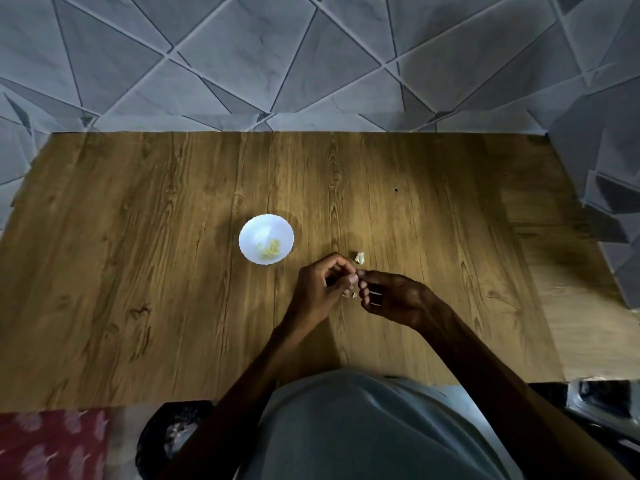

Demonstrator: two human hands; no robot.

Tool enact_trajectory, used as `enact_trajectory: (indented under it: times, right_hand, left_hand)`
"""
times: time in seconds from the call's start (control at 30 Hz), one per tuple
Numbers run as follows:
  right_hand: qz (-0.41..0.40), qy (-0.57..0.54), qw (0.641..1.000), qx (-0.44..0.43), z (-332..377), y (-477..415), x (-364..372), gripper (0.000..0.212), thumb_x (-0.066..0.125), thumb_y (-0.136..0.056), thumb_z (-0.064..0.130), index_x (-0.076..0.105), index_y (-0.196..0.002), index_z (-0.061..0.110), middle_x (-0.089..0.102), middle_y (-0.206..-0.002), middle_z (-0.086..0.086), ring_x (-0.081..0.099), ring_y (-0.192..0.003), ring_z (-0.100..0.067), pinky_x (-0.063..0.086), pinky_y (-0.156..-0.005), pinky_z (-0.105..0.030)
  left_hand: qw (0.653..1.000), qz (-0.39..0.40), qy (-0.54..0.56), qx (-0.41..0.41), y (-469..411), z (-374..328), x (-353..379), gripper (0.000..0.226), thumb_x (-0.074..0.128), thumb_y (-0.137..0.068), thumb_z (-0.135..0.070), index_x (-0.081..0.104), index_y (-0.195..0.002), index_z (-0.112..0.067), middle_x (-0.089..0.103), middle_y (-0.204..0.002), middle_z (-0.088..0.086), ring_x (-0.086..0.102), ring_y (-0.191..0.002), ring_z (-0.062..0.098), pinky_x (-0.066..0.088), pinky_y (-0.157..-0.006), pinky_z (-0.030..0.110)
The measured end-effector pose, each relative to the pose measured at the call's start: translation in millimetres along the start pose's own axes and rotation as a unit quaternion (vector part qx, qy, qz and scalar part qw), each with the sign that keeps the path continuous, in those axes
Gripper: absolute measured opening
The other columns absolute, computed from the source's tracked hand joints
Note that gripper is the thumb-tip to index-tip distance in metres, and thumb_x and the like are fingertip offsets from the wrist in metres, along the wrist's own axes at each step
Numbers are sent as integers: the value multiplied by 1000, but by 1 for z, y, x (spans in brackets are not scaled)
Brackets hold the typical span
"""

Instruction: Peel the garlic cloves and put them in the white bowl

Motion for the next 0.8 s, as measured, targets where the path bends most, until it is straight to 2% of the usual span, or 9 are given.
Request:
enact_trajectory:
  times: [0.1, 0.23, 0.37, 0.53, 0.63, 0.8]
  right_hand:
    - [3, -15, 1000, -13, 1, 0, 3, 13, 73, -79, 11, 72, -92, 8, 66, -80, -4, 58, -71, -12, 49, -70, -25]
    - [3, 27, 999, -38, 6, 0, 2, 24, 76, -74, 13, 71, -97, 7, 68, -82, -5, 62, -71, -13, 51, -71, -26]
    - [-11, 123, 987, -102, 11, -1, -5, 20, 75, -80, 10, 74, -100, 8, 71, -89, -6, 66, -81, -17, 53, -76, -28]
    - [-1, 282, 920, -273, 23, 9, 3, 19, 63, -90, 4, 69, -108, 1, 73, -99, -12, 71, -92, -25, 59, -79, -33]
    - [-25, 360, 881, -307, 27, 9, 7, 15, 65, -89, 3, 72, -103, 2, 74, -94, -11, 73, -87, -25, 61, -77, -36]
    - [-40, 453, 826, -333, 29, 7, 9, 13, 66, -88, -1, 72, -97, 7, 74, -88, -5, 73, -79, -14, 60, -71, -27]
  left_hand:
    - [999, -19, 30, -36, 0, 3, 0, 9, 67, -90, -12, 66, -97, -6, 71, -83, 6, 68, -69, 20, 54, -66, 23]
    - [995, -19, 70, -75, 2, 9, -1, 13, 69, -88, -11, 68, -100, -4, 73, -82, 8, 69, -72, 25, 56, -69, 26]
    - [991, 4, 80, -105, 2, 12, -3, 13, 68, -89, -11, 69, -100, -4, 73, -83, 11, 70, -73, 25, 58, -72, 30]
    - [989, 18, 61, -133, 2, 14, -4, 13, 65, -90, -8, 69, -101, -1, 74, -83, 10, 71, -70, 16, 54, -65, 21]
    - [988, 24, 53, -144, 1, 15, -5, 12, 64, -90, -7, 69, -100, -2, 74, -81, 9, 72, -70, 16, 55, -65, 22]
    - [989, 28, 30, -144, -1, 14, -7, 7, 65, -90, -11, 70, -94, -8, 74, -77, 4, 73, -70, 18, 59, -68, 28]
Point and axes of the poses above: each hand's wrist, its own y-axis away from the middle knuckle, its own x-axis out of the palm, z = x × y, the point moved 5 cm from there along -y, towards the middle knuckle
